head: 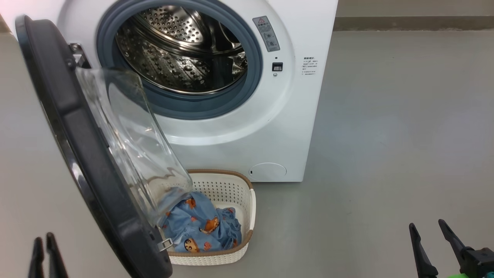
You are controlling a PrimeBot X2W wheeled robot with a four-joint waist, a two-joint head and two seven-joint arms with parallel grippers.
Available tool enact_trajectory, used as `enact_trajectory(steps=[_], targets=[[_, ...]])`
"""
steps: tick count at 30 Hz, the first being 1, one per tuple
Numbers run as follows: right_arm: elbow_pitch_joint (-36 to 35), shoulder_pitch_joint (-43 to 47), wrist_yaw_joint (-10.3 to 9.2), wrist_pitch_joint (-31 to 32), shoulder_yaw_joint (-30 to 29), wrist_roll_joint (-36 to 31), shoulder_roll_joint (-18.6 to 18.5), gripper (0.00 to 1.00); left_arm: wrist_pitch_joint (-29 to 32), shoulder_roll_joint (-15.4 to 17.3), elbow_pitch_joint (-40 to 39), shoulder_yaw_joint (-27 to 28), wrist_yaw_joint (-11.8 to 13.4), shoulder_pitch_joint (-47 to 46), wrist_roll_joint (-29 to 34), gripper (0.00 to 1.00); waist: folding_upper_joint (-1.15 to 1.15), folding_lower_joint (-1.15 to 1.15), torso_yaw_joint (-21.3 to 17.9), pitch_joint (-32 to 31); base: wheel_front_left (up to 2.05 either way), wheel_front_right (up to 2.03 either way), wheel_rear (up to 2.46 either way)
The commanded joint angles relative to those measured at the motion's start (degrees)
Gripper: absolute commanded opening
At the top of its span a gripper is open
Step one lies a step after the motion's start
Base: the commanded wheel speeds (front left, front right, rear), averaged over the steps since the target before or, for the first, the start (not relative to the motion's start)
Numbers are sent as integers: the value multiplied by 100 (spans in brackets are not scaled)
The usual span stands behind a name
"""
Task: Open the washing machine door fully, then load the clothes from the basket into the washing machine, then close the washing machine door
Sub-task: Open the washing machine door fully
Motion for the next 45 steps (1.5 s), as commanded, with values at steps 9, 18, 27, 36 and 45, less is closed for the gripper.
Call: enact_trajectory(steps=[9, 18, 27, 36, 45], targets=[[-133, -24, 9, -69, 16, -68, -66, 100, -54, 108, -37, 121, 124, -111, -96, 0, 0, 0, 82, 51, 0, 0, 0], [-130, -21, 9, -69, -10, -72, -40, 100, -54, 108, -776, 313, 528, -341, -144, 0, 0, 0, 221, 79, 0, 0, 0], [-80, 51, 9, -69, -93, -85, -11, 100, -54, 108, -2911, 69, 1024, -665, 328, 0, 0, 0, 383, 24, 0, 0, 0], [9, 129, 9, -69, -173, -101, 102, 100, 25, 108, -4020, -1289, 871, -704, 806, 0, 0, 0, 526, -64, 0, 0, 0], [96, 165, 9, -69, -216, -120, 194, 100, 979, 108, -3935, -3152, 561, -691, 441, 0, 0, 0, 673, -121, 0, 0, 0]])
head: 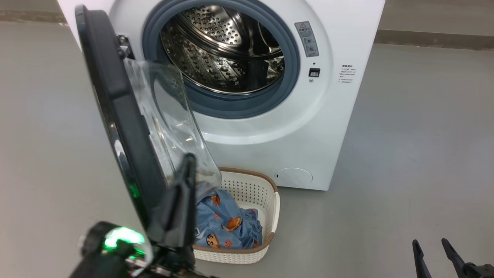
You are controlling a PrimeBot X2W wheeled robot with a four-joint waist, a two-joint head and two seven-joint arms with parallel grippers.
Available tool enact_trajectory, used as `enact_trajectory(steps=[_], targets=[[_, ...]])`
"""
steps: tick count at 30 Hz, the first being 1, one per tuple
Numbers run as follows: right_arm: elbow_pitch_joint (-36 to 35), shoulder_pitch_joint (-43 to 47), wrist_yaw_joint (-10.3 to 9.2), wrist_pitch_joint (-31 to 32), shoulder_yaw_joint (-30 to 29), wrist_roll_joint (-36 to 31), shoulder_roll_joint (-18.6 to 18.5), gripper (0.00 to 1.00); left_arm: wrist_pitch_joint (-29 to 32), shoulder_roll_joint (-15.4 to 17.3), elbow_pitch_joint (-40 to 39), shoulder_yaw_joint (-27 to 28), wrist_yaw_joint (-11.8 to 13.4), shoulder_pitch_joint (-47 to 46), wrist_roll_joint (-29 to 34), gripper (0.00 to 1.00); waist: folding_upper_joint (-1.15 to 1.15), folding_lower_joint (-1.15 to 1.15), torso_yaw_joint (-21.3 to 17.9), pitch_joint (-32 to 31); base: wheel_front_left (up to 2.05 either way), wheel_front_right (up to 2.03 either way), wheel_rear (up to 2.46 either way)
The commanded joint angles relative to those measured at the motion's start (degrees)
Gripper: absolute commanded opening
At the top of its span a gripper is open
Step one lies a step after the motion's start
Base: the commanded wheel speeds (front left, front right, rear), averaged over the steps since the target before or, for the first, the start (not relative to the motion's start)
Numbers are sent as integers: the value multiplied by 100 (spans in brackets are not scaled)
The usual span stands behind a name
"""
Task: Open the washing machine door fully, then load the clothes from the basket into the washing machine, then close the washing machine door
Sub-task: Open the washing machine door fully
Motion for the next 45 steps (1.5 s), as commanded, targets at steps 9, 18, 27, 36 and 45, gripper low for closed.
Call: enact_trajectory(steps=[9, 18, 27, 36, 45], targets=[[-95, -81, 8, -69, 115, -99, -89, 100, 477, 142, 875, -215, -50, -19, -733, 0, 0, 0, 72, -17, 0, 0, 0], [-99, -47, 8, -69, 84, -79, -84, 100, 514, 158, 1668, -226, 2, 195, -988, 0, 0, 0, 116, 49, 0, 0, 0], [-131, -34, 8, -69, 45, -79, -79, 100, 432, 165, 2012, -71, 223, 161, -973, 0, 0, 0, 231, 149, 0, 0, 0], [-120, -31, 8, -69, 25, -73, -37, 100, 311, 155, 2190, 116, 445, 72, -965, 0, 0, 0, 366, 194, 0, 0, 0], [-118, -22, 8, -69, 11, -68, -5, 100, 240, 175, 2153, 227, 580, 29, -947, 0, 0, 0, 642, 249, 0, 0, 0]])
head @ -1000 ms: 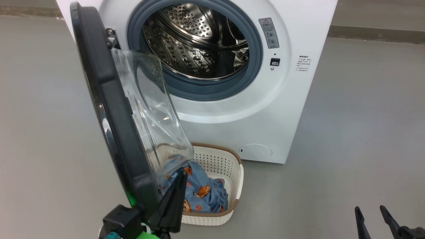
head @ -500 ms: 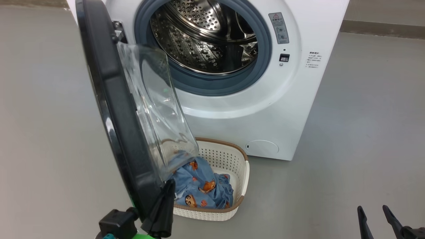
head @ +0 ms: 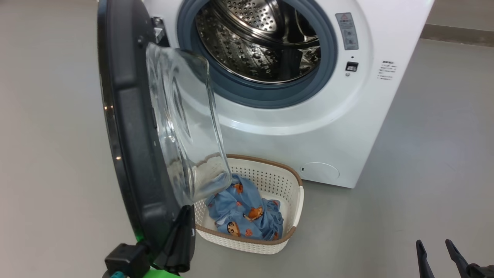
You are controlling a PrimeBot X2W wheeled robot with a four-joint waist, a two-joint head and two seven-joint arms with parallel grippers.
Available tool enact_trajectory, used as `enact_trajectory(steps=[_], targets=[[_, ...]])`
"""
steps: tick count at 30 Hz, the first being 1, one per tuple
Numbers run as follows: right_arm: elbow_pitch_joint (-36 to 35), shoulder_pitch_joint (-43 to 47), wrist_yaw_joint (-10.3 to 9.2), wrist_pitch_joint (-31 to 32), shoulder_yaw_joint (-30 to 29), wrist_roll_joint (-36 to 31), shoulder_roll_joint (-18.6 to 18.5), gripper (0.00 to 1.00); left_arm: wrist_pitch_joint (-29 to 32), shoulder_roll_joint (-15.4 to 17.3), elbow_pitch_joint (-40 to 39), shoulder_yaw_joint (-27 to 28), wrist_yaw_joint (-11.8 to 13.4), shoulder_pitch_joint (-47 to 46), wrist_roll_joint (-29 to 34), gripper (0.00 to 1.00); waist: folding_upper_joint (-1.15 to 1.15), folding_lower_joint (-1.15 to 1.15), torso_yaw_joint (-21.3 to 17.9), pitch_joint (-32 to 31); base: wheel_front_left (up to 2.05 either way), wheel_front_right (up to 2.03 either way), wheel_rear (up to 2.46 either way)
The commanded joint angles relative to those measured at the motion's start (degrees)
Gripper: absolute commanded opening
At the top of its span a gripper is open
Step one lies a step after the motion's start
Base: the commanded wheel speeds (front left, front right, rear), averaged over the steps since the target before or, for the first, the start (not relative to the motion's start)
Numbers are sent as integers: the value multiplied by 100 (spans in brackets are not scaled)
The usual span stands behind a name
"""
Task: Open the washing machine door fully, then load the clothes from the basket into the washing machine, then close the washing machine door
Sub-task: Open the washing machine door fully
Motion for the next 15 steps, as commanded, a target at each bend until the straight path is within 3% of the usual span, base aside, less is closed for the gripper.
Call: enact_trajectory(steps=[1, 15], targets=[[-123, -25, 8, -69, 147, -60, -67, 100, -82, 57, -117, 358, 117, -307, 33, 0, 0, 0, 121, 24, 0, 0, 0], [-134, -85, 8, -69, 182, -59, -88, 100, -419, 194, 160, 1102, 391, -527, -156, 0, 0, 0, 573, 121, 0, 0, 0]])
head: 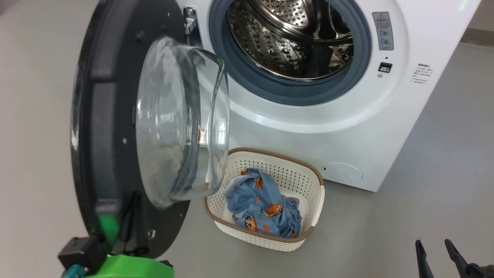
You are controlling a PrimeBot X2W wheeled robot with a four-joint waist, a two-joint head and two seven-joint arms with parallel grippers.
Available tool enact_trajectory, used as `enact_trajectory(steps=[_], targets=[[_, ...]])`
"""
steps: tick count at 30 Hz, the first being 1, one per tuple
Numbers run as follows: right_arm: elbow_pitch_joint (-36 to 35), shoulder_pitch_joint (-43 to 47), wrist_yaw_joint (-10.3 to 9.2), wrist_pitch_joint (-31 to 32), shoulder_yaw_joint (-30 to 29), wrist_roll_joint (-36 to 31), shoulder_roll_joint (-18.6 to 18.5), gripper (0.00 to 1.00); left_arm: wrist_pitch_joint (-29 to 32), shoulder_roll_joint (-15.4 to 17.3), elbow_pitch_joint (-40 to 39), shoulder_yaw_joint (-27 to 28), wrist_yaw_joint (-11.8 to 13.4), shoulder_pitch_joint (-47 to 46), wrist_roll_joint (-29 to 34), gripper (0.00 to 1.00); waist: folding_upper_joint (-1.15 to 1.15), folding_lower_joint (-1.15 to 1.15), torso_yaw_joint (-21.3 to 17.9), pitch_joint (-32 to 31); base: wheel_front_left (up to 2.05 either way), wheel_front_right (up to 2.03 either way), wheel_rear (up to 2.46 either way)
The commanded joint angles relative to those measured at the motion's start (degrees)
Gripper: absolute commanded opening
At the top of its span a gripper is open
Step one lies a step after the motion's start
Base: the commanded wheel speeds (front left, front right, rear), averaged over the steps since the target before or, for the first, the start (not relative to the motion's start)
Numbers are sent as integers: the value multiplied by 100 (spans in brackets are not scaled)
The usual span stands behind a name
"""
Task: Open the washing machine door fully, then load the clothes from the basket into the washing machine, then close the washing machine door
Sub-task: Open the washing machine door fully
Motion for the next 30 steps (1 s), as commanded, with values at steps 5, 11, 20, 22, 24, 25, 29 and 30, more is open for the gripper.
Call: enact_trajectory(steps=[5, 11, 20, 22, 24, 25, 29, 30], targets=[[-136, -95, 9, -69, 209, -53, -118, 100, -302, 232, 258, 597, 158, -521, -29, 0, 0, 0, 99, 88, 0, 0, 0], [-114, -163, 9, -69, 284, -41, -201, 100, -596, 340, 796, 949, 247, -926, -30, 0, 0, 0, 33, 211, 0, 0, 0], [-114, -212, 9, -69, 324, -20, -294, 100, -877, 445, 1588, 1577, 367, -1460, -106, 0, 0, 0, -160, 373, 0, 0, 0], [-107, -213, 9, -69, 320, -20, -311, 100, -909, 472, 1812, 1735, 398, -1608, -93, 0, 0, 0, -193, 392, 0, 0, 0], [-101, -205, 9, -69, 321, -24, -324, 100, -928, 483, 2050, 1886, 417, -1761, -83, 0, 0, 0, -218, 406, 0, 0, 0], [-91, -204, 9, -69, 331, -26, -330, 100, -934, 497, 2180, 1950, 427, -1840, -57, 0, 0, 0, -231, 410, 0, 0, 0], [-49, -225, 9, -69, 352, -28, -338, 100, -942, 537, 2566, 2253, 435, -2166, 91, 0, 0, 0, -290, 398, 0, 0, 0], [-40, -230, 9, -69, 361, -27, -338, 100, -943, 540, 2642, 2329, 413, -2236, 131, 0, 0, 0, -305, 389, 0, 0, 0]])
